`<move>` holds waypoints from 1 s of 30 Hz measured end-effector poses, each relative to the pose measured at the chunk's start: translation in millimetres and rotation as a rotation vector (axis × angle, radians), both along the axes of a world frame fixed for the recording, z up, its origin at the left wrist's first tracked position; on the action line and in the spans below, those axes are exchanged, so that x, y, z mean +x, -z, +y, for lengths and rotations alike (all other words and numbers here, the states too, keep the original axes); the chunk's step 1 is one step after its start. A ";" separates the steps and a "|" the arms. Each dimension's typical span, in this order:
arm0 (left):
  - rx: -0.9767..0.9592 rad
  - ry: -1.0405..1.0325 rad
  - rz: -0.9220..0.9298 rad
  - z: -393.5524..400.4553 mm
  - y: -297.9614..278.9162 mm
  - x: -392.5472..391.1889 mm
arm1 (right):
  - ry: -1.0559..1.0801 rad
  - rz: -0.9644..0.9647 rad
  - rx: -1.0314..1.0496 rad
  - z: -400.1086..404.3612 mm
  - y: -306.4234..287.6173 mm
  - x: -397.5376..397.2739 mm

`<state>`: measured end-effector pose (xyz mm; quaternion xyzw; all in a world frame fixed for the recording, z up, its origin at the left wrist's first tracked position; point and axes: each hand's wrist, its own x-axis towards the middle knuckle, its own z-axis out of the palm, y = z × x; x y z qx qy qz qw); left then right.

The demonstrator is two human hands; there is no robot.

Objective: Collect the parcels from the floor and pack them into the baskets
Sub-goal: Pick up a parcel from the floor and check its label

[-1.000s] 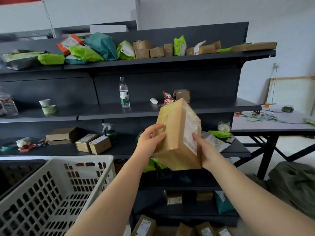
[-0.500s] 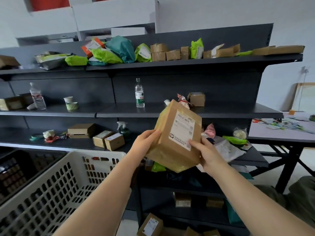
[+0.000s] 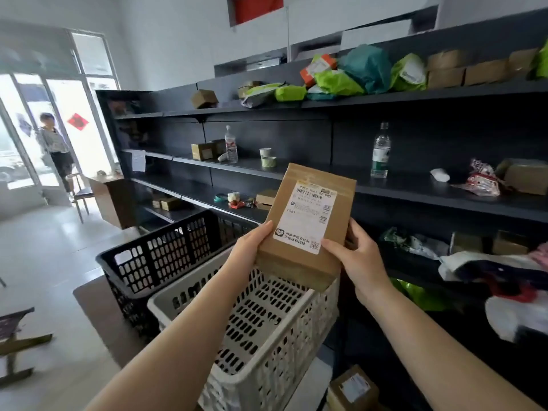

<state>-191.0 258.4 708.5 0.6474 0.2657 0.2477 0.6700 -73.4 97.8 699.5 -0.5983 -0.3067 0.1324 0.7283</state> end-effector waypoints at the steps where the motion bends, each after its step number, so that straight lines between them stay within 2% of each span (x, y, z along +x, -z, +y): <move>1: 0.019 -0.018 0.000 10.6 -0.2 -11.3 | -0.013 -0.006 -0.007 11.8 0.8 -8.0; 7: -0.014 -0.010 0.005 79.1 5.2 -55.6 | 0.002 -0.033 -0.039 75.5 6.2 -52.6; 15: -0.024 0.138 0.041 174.4 16.3 -63.0 | 0.229 0.007 -0.097 167.5 13.5 -89.1; 19: 0.036 0.221 0.034 207.3 24.2 -54.2 | 0.331 0.041 -0.136 198.6 23.9 -88.6; 30: 0.344 0.326 0.238 241.9 66.5 28.6 | 0.512 0.122 -0.344 243.7 82.3 -21.7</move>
